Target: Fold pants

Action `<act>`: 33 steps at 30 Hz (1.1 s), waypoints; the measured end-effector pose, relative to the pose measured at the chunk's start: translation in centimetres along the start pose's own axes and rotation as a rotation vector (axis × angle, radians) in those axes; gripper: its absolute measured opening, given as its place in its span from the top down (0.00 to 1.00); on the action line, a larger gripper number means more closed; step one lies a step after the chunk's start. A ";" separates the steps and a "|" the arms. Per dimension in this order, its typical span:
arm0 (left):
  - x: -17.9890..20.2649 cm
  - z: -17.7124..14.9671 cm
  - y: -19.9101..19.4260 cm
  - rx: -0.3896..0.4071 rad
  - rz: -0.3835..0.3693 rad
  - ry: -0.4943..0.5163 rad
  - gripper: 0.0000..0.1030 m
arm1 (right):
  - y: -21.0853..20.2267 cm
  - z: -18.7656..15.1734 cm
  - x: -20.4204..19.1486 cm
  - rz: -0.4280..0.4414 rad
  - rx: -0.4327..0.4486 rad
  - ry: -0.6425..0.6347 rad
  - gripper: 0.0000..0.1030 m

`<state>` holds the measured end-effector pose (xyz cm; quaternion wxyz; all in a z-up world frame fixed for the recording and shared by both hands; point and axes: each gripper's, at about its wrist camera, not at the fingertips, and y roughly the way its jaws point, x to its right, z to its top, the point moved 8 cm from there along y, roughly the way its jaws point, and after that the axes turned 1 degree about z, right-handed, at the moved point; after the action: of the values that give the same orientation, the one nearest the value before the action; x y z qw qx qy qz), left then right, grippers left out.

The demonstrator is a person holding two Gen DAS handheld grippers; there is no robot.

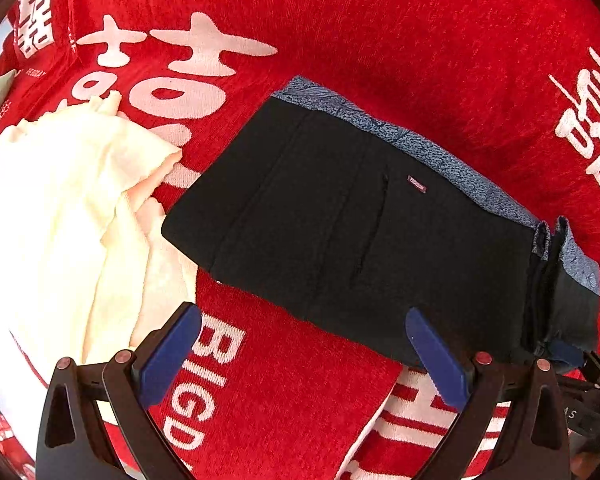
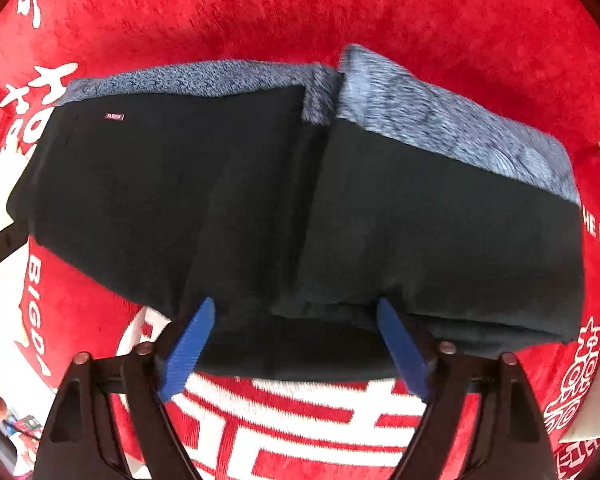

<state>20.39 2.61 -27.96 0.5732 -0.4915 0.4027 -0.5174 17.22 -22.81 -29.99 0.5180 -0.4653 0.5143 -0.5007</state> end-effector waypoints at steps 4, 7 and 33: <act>-0.2 0.2 0.4 -0.012 -0.002 -0.014 0.00 | -1.1 0.7 -1.2 0.007 0.024 -0.033 0.15; -0.5 0.4 0.5 -0.012 -0.008 -0.024 0.00 | -1.6 0.8 -1.8 -0.009 0.035 -0.071 0.15; -0.4 1.3 1.6 -0.023 -0.138 -0.095 0.00 | -3.7 1.2 -3.0 -0.026 0.091 -0.157 0.15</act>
<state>21.91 3.15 -29.28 0.5489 -0.5488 0.3461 -0.5270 18.38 -20.06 -26.10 0.5709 -0.4857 0.4426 -0.4922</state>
